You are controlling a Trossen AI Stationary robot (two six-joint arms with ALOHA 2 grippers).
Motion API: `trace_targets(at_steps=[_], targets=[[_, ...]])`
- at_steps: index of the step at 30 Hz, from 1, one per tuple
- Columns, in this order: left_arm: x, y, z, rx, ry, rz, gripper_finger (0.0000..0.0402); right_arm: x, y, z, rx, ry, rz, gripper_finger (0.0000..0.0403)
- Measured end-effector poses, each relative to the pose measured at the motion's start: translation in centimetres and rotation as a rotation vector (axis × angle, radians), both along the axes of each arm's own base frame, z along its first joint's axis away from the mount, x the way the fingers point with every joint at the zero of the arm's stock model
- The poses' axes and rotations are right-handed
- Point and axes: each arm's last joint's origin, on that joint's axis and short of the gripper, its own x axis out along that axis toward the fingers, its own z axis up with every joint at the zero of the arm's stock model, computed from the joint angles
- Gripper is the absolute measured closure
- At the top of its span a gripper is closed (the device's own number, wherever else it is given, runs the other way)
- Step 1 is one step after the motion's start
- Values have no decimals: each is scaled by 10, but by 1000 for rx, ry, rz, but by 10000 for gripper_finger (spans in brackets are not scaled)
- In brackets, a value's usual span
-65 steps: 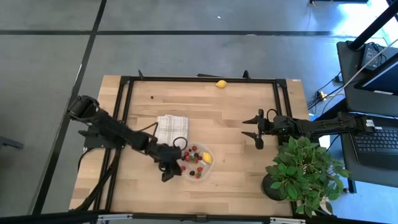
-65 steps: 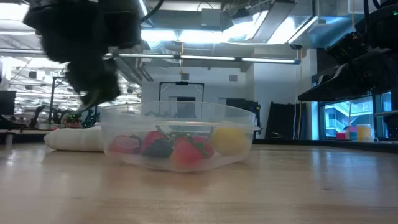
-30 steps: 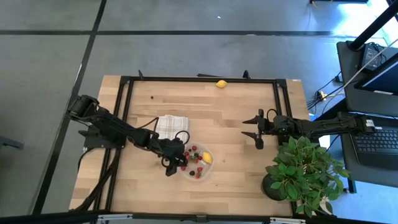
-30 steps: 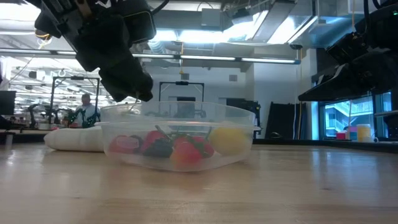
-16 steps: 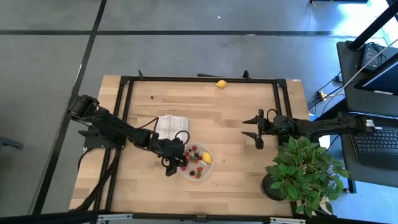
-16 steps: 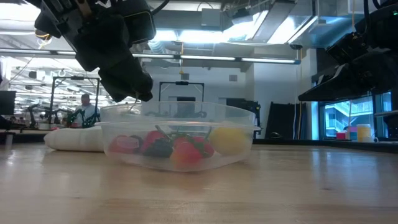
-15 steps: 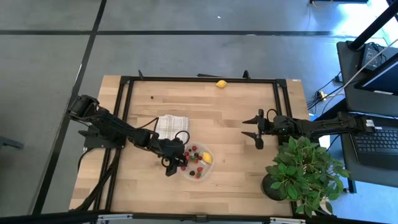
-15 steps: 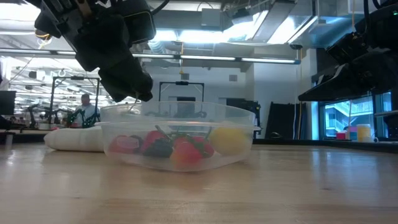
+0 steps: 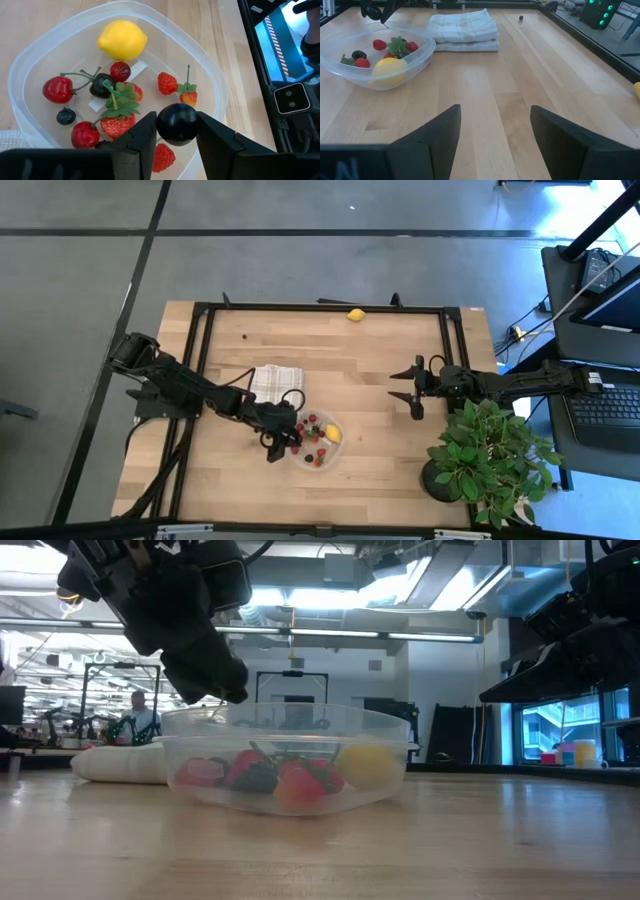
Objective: Pick and placing Produce into tupperware
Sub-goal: Put the black cherry into the transparent container
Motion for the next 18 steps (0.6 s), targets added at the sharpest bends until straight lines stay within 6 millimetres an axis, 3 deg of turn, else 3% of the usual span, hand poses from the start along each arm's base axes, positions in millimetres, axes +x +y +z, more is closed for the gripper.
trace_targets(at_steps=[11,18], targets=[[0,1,0,53,-16,-13,277,0,0,0,0,0,0,162],[0,1,0,69,-21,7,229,0,0,0,0,0,0,162]])
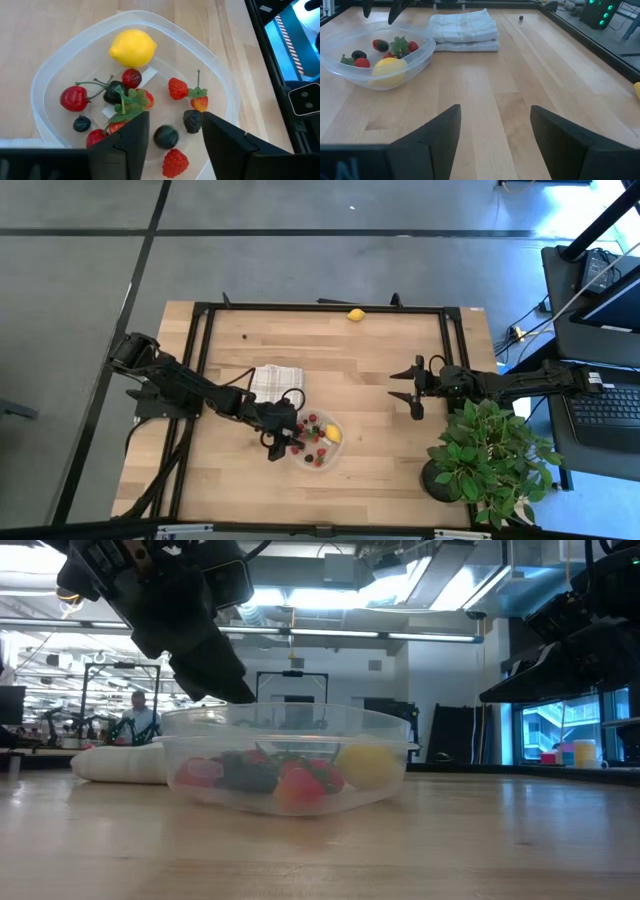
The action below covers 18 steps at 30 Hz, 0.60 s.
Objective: Pick and placing Produce into tupperware
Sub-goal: Put the black cherry into the transparent container, then put the blueberry into the transparent container
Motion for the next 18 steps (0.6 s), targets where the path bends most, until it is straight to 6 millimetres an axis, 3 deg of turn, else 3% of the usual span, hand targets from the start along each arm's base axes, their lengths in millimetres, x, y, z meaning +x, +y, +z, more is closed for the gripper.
trace_targets(at_steps=[9,13,18], targets=[[0,5,4,-13,-9,22,209,0,0,0,0,0,1,162],[-8,13,24,-45,-32,48,211,0,0,0,0,0,0,162],[-28,40,50,-2,-43,223,211,0,0,0,1,-1,0,162]])
